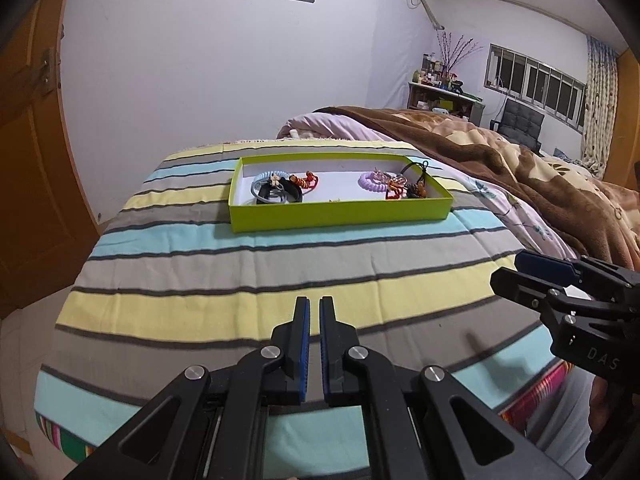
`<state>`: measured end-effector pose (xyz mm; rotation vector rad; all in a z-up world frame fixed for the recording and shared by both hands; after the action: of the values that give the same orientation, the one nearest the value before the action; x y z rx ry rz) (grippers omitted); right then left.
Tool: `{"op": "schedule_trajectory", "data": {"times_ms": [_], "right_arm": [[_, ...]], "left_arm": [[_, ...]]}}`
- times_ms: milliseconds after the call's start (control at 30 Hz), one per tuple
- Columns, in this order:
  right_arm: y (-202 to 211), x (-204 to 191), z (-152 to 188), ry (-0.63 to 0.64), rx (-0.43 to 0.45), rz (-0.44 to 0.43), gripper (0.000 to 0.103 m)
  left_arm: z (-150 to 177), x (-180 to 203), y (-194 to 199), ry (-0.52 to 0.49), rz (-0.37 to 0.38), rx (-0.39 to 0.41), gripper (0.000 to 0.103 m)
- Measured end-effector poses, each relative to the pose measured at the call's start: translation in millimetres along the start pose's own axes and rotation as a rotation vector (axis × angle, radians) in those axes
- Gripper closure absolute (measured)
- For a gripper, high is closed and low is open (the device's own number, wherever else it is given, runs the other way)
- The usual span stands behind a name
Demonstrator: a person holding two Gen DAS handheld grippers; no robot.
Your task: Organize jewelry
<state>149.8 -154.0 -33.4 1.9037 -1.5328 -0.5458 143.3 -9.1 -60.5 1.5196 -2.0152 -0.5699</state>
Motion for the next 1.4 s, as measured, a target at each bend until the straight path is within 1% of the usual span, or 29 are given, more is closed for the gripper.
{"op": "schedule_trajectory", "data": {"times_ms": [233, 1400], "right_arm": [[7.1, -1.9, 2.9, 0.005, 0.013, 0.008, 0.059], [7.2, -1.8, 3.4, 0.013, 0.016, 0.012, 0.059]], "left_arm": [[6.4, 0.9, 4.8, 0.006, -0.007, 0.001, 0.1], [4.1, -1.3, 6.3, 0.003, -0.025, 0.014, 0.1]]}}
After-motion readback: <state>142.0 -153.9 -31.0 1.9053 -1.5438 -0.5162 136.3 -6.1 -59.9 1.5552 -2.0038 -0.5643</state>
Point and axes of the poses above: each gripper's, at about its wrist camera, not at the fingertips, and y roughly against the way its jaws point, x to its right, z to its underside, the point moved 10 cm from there along -y, roughly the way its jaws point, and after that the axes turned 11 degrees about z, right-handed, at the moved point
